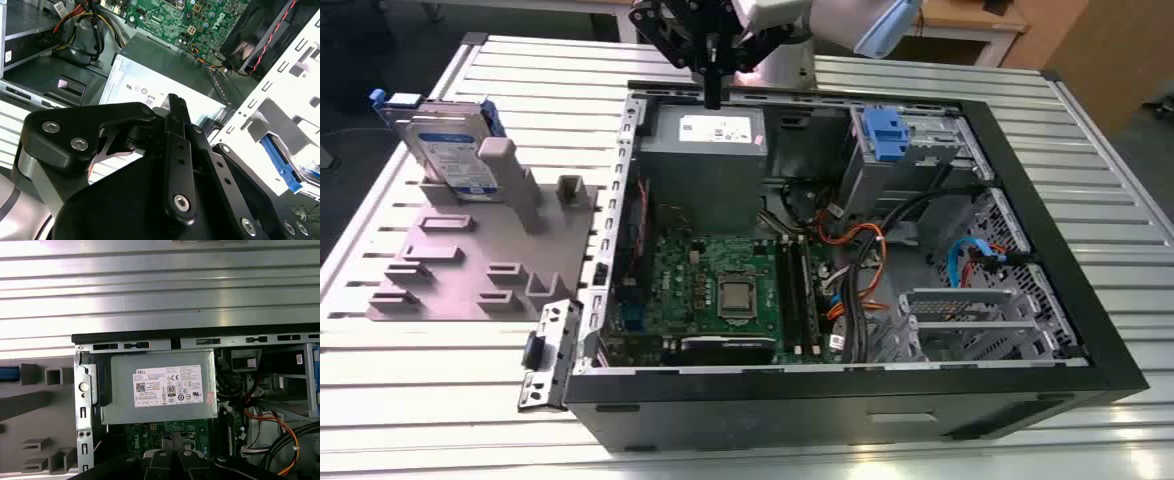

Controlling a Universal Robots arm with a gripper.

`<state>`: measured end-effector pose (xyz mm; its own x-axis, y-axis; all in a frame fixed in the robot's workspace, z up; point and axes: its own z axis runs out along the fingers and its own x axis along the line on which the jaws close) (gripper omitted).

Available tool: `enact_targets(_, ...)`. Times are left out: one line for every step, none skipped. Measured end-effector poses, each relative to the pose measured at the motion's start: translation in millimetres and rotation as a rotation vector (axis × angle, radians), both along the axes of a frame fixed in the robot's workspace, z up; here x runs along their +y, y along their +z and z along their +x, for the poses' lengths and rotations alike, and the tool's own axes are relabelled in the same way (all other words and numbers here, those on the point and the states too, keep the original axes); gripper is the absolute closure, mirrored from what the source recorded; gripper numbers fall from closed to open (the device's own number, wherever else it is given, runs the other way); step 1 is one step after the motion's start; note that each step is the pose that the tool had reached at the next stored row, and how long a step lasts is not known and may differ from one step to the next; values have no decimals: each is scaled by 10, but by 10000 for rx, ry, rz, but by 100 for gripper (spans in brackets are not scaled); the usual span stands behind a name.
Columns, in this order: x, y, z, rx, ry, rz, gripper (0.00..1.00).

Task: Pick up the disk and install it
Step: 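Reach for the disk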

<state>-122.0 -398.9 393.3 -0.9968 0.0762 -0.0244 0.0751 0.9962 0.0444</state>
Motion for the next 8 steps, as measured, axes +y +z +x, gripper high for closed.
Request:
enact_targets(0, 0, 0, 0, 0, 0, 89)
enact_targets(0, 0, 0, 0, 0, 0, 89)
enact_targets(0, 0, 0, 0, 0, 0, 89)
enact_targets(0, 0, 0, 0, 0, 0, 89)
enact_targets(0, 0, 0, 0, 0, 0, 89)
enact_targets(0, 0, 0, 0, 0, 0, 89)
enact_targets(0, 0, 0, 0, 0, 0, 89)
enact_targets(0, 0, 0, 0, 0, 0, 89)
